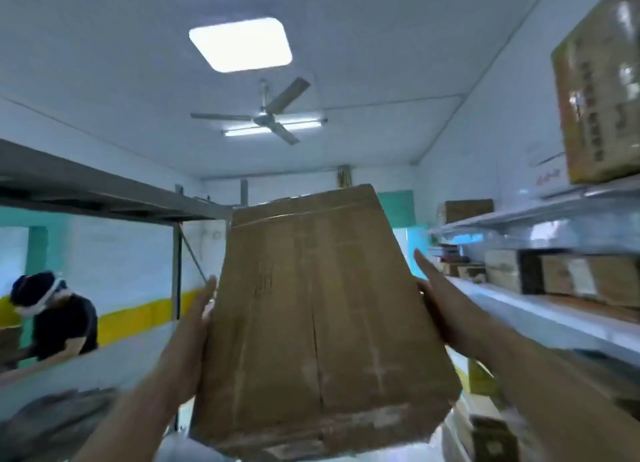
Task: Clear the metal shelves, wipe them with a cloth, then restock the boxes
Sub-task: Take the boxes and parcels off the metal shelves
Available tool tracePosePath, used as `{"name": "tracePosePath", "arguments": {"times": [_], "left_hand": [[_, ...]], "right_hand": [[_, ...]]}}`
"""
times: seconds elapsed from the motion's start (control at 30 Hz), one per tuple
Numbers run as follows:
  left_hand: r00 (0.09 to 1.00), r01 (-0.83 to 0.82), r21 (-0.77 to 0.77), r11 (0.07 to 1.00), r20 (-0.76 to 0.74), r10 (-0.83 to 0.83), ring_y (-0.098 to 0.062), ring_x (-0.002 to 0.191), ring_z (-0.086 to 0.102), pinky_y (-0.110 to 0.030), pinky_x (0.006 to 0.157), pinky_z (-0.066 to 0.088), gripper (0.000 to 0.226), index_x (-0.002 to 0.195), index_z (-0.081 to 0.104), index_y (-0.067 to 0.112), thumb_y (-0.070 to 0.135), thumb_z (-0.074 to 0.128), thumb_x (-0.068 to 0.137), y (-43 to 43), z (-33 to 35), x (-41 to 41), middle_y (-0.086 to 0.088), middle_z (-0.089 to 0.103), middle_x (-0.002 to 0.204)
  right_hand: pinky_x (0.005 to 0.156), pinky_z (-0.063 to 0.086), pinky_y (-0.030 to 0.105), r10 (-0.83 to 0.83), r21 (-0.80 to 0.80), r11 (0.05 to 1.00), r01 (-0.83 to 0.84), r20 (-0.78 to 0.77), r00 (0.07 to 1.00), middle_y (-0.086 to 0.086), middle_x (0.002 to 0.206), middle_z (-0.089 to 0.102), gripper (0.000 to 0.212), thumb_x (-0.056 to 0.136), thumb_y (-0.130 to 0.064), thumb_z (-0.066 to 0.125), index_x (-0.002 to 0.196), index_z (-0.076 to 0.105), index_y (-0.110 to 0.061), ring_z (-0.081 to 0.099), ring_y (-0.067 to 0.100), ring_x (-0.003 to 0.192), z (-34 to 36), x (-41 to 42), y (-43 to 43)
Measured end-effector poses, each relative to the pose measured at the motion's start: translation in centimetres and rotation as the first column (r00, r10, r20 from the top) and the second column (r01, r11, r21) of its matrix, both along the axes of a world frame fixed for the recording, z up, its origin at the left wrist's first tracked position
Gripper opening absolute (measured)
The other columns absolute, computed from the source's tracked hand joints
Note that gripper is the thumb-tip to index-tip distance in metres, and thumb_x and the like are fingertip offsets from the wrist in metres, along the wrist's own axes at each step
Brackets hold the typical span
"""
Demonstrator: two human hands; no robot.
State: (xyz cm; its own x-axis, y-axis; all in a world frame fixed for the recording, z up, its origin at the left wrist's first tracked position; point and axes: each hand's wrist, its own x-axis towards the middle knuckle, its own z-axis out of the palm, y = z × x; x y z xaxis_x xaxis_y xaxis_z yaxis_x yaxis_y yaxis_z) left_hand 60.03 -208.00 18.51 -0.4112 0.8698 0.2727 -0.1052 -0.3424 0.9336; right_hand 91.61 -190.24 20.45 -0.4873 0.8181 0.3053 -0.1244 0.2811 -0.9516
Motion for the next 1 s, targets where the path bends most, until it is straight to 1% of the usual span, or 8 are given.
{"name": "tracePosePath", "arguments": {"times": [0.07, 0.13, 0.23, 0.43, 0.73, 0.8, 0.87, 1.0], "left_hand": [[0.996, 0.045, -0.132, 0.990, -0.069, -0.054, -0.037, 0.094, 0.074, -0.046, 0.075, 0.060, 0.052, 0.123, 0.069, 0.018, 0.052, 0.071, 0.084, 0.6, -5.0, 3.3, -0.016, 0.076, 0.107], [0.992, 0.033, -0.210, 0.977, -0.114, -0.058, -0.031, 0.087, 0.075, -0.040, 0.067, 0.060, 0.054, 0.127, 0.063, 0.017, 0.039, 0.080, 0.081, 1.4, -10.1, 5.7, -0.013, 0.077, 0.102], [0.980, 0.096, -0.281, 0.955, -0.139, -0.140, -0.022, 0.083, 0.076, -0.035, 0.066, 0.060, 0.048, 0.127, 0.058, 0.018, 0.029, 0.078, 0.085, 2.0, -15.7, 8.1, -0.006, 0.077, 0.100], [0.935, 0.246, -0.420, 0.873, -0.136, -0.329, -0.025, 0.098, 0.073, -0.047, 0.086, 0.060, 0.062, 0.131, 0.055, 0.026, 0.045, 0.083, 0.078, 1.5, -23.0, 10.6, -0.003, 0.074, 0.111], [0.899, 0.383, -0.512, 0.769, 0.014, -0.437, -0.024, 0.096, 0.073, -0.036, 0.075, 0.059, 0.047, 0.124, 0.061, 0.023, 0.036, 0.080, 0.083, -1.5, -31.9, 13.6, -0.002, 0.075, 0.107], [0.880, 0.420, -0.533, 0.735, 0.039, -0.474, -0.028, 0.102, 0.072, -0.046, 0.086, 0.059, 0.055, 0.128, 0.059, 0.024, 0.038, 0.082, 0.080, -1.7, -33.9, 14.9, -0.003, 0.075, 0.112], [0.862, 0.450, -0.559, 0.696, 0.067, -0.503, -0.029, 0.104, 0.070, -0.051, 0.090, 0.058, 0.060, 0.132, 0.054, 0.026, 0.039, 0.082, 0.081, -2.0, -35.9, 16.2, -0.004, 0.072, 0.115], [0.846, 0.458, -0.622, 0.635, 0.086, -0.527, -0.022, 0.105, 0.065, -0.037, 0.083, 0.055, 0.055, 0.132, 0.044, 0.029, 0.037, 0.075, 0.088, -2.3, -40.6, 20.1, 0.000, 0.065, 0.116]], "right_hand": [[0.097, 0.051, 0.038, -0.090, -0.071, 0.993, 0.090, 0.013, 0.996, -0.005, 0.121, 0.068, 0.091, 0.061, -0.075, 0.074, 0.133, 0.065, -0.019, 0.069, 0.004, 0.092, -5.7, 1.7, -2.3], [0.090, 0.059, 0.044, -0.158, -0.137, 0.977, 0.165, 0.064, 0.985, 0.008, 0.108, 0.077, 0.059, 0.074, -0.048, 0.083, 0.123, 0.069, -0.018, 0.076, 0.026, 0.092, -11.8, 4.1, -4.4], [0.087, 0.060, 0.051, -0.321, -0.223, 0.913, 0.343, 0.128, 0.938, 0.008, 0.109, 0.077, 0.071, 0.067, -0.054, 0.089, 0.127, 0.064, -0.026, 0.076, 0.032, 0.094, -19.1, 8.6, -8.0], [0.089, 0.060, 0.047, -0.506, -0.272, 0.788, 0.552, 0.223, 0.833, 0.005, 0.114, 0.075, 0.082, 0.066, -0.055, 0.087, 0.133, 0.059, -0.018, 0.075, 0.027, 0.097, -25.5, 11.6, -13.9], [0.069, 0.059, 0.026, -0.520, -0.314, 0.659, 0.683, 0.467, 0.716, 0.001, 0.104, 0.072, 0.041, 0.087, -0.036, 0.080, 0.118, 0.062, -0.017, 0.070, 0.016, 0.090, -31.1, 14.2, -19.7], [0.065, 0.057, 0.025, -0.507, -0.377, 0.613, 0.695, 0.487, 0.711, 0.002, 0.107, 0.070, 0.052, 0.086, -0.034, 0.080, 0.127, 0.058, -0.012, 0.069, 0.017, 0.091, -32.9, 15.7, -20.7], [0.081, 0.060, 0.035, -0.506, -0.399, 0.574, 0.715, 0.514, 0.692, 0.007, 0.119, 0.069, 0.069, 0.082, -0.037, 0.084, 0.137, 0.055, -0.006, 0.069, 0.022, 0.101, -35.3, 17.3, -20.9], [0.107, 0.049, 0.047, -0.435, -0.428, 0.537, 0.727, 0.598, 0.673, 0.007, 0.150, 0.049, 0.121, 0.060, -0.063, 0.088, 0.156, 0.035, -0.012, 0.056, 0.031, 0.128, -40.8, 21.6, -20.5]]}}
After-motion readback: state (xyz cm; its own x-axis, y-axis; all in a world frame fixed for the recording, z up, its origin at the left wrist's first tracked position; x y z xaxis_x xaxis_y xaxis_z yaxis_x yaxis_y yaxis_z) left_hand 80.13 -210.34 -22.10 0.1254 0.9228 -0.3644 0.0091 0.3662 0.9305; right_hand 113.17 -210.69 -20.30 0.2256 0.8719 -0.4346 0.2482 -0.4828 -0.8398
